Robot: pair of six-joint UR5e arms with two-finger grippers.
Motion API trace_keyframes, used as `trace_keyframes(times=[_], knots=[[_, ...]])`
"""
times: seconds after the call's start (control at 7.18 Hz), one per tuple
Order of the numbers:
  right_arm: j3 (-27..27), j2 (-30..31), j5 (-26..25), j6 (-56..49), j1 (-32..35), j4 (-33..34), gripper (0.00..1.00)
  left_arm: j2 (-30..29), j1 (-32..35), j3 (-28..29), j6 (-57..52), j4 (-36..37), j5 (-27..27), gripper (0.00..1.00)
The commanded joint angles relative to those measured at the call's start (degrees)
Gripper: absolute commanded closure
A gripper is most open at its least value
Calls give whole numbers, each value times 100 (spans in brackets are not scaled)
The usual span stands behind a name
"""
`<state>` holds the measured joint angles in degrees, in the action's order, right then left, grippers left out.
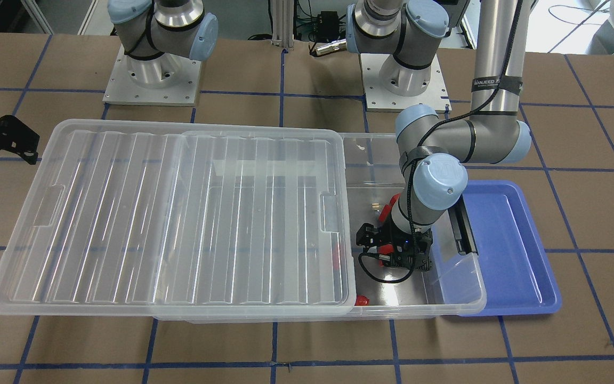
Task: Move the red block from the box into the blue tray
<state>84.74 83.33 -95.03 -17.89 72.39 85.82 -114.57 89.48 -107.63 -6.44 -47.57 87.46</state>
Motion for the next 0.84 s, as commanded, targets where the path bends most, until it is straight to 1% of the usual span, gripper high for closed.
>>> trace_keyframes(times=[0.0,0.14,0.56,0.7], knots=[[8,-36,-7,5,3,-4,0,-145,-18,57,-164,160,34,90],[8,-19,-7,5,3,-4,0,-93,-35,40,-191,169,43,100],[16,-28,-7,5,3,5,0,57,-18,162,-139,64,61,100],[17,-45,-7,5,3,5,0,153,-18,241,-112,-172,61,100]])
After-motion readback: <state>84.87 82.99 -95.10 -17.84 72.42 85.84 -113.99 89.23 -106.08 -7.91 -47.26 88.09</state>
